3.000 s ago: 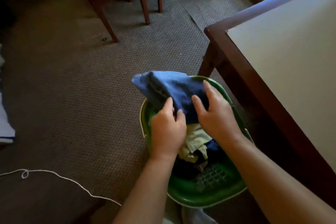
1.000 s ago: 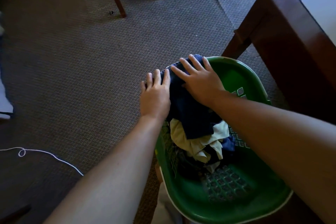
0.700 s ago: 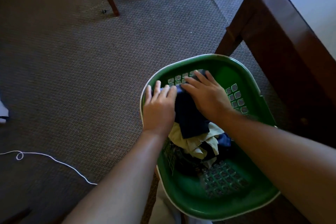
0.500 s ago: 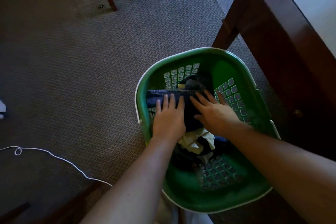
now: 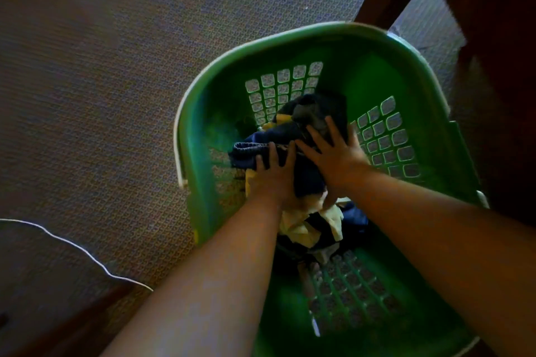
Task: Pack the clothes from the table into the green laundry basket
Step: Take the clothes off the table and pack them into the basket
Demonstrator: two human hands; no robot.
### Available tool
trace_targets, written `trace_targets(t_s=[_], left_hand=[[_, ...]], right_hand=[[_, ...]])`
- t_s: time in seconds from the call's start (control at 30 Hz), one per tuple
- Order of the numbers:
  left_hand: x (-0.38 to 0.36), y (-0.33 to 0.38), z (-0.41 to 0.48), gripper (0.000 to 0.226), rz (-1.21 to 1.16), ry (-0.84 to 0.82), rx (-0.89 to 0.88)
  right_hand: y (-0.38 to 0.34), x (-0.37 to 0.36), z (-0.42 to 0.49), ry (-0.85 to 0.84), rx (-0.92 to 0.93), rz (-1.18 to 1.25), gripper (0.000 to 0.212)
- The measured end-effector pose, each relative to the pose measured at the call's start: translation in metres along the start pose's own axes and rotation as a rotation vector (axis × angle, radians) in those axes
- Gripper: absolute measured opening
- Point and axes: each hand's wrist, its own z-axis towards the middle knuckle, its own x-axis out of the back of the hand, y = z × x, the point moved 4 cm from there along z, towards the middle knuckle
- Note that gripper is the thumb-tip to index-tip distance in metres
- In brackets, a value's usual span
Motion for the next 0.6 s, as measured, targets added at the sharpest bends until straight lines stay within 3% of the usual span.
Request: trace_targets(t_s=[0.13,0.4,0.6], left_hand=[[-0.045,-0.012,0.041,0.139,0.041,-0.023,-0.012],[-0.086,-0.045,0.116,0.146,0.102,0.032,-0.024],[-0.074,-0.034,0.076,0.143,0.106,0.082,0.010]], right_hand=[[0.000,-0.065,0.034,-0.038,0.008,0.172,0.162],[-0.005,-0.106,0.091,0.065,0.027,0.250,0.145],[-0.013,-0.097,0.060,0.066,0.001,0.281,0.135]])
